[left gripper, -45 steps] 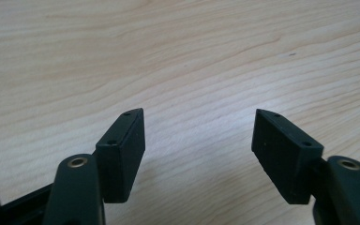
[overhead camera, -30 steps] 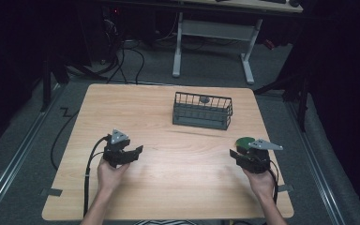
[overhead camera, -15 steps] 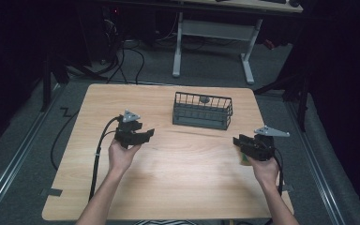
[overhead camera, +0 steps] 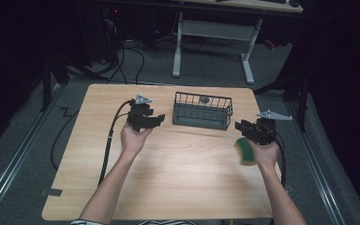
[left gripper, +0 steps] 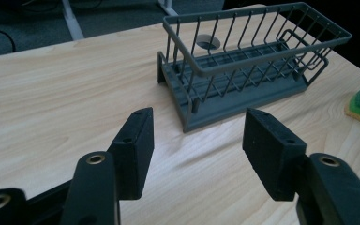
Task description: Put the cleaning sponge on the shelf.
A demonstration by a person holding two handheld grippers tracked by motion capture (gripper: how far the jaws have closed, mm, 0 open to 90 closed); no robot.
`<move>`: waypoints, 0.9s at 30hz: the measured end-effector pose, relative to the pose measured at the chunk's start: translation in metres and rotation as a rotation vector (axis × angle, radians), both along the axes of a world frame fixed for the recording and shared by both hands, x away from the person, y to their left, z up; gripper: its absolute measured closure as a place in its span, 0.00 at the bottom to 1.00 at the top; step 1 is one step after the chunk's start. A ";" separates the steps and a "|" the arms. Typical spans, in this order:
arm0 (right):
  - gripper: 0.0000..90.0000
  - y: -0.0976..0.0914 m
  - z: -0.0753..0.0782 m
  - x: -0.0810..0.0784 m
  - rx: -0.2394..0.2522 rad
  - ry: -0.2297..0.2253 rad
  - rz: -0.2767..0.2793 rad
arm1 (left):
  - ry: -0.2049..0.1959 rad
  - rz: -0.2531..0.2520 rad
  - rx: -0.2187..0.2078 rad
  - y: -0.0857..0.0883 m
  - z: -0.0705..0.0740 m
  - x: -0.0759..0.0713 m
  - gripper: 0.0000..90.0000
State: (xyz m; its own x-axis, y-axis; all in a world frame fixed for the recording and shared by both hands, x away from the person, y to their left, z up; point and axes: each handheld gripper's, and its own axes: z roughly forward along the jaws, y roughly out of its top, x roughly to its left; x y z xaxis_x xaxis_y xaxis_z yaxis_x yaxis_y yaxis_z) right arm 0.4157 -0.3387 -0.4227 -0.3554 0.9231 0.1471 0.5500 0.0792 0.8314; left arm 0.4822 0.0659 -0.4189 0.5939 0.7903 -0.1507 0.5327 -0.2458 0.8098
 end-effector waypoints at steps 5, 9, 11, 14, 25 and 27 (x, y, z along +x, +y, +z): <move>0.72 0.001 0.003 0.016 0.004 -0.002 -0.018 | -0.007 -0.003 0.010 -0.014 0.007 0.013 0.50; 0.73 0.002 0.004 0.028 -0.001 0.017 -0.037 | 0.004 0.007 0.004 -0.023 0.009 0.025 0.51; 0.73 0.001 0.003 0.031 0.003 0.013 -0.046 | 0.002 0.013 0.011 -0.028 0.009 0.030 0.51; 0.74 -0.001 0.002 0.040 -0.001 0.034 -0.065 | 0.012 0.024 0.001 -0.033 0.008 0.037 0.52; 0.74 0.002 -0.004 0.064 -0.013 0.061 -0.104 | 0.021 0.067 0.023 -0.049 -0.002 0.059 0.53; 0.74 0.003 -0.005 0.068 -0.013 0.063 -0.113 | 0.019 0.071 0.019 -0.052 -0.003 0.062 0.53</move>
State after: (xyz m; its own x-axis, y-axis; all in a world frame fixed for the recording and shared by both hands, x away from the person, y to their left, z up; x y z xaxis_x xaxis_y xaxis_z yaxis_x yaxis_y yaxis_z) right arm 0.4838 -0.3354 -0.4272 -0.2392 0.9587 0.1540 0.6073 0.0239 0.7941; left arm 0.5439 0.0141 -0.4221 0.5334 0.8332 -0.1459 0.5649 -0.2225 0.7946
